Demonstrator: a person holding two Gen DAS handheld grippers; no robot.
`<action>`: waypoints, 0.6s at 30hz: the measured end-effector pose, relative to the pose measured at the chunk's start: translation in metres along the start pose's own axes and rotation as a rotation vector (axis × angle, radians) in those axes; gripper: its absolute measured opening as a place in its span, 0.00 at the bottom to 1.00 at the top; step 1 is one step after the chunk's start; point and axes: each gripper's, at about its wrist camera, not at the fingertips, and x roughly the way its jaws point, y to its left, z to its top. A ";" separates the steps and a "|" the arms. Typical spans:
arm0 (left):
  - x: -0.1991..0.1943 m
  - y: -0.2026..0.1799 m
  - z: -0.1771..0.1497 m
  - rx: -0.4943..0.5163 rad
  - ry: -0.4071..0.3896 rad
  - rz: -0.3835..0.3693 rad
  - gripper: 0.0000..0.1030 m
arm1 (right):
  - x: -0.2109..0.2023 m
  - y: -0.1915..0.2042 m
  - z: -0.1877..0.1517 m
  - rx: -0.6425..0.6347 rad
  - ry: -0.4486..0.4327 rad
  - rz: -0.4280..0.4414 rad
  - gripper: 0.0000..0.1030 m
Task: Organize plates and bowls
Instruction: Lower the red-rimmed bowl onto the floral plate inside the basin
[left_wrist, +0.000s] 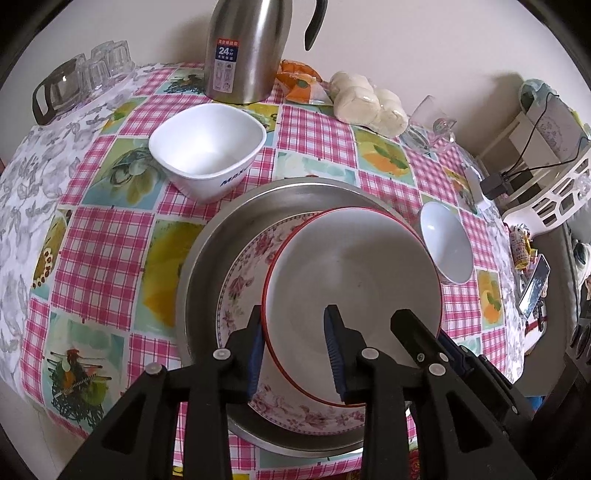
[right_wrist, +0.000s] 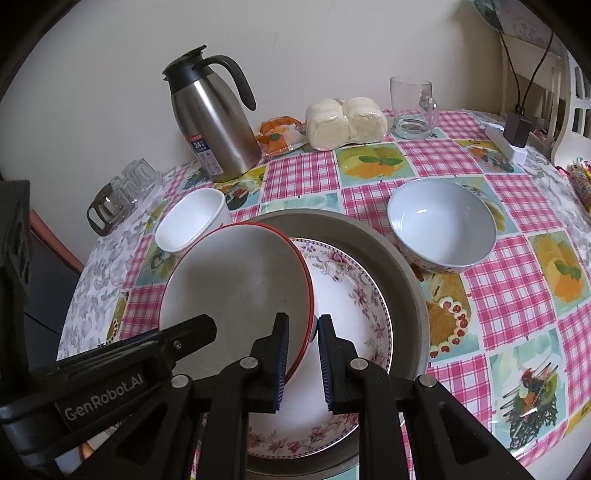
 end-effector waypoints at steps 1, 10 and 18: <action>0.000 0.000 0.000 0.000 0.002 0.001 0.30 | 0.001 0.000 0.000 0.000 0.002 0.000 0.17; 0.004 0.000 0.000 -0.001 0.015 0.014 0.31 | 0.005 -0.001 -0.001 0.006 0.022 -0.003 0.17; 0.004 -0.001 0.001 0.001 0.015 0.019 0.31 | 0.007 -0.003 -0.001 0.018 0.031 0.003 0.18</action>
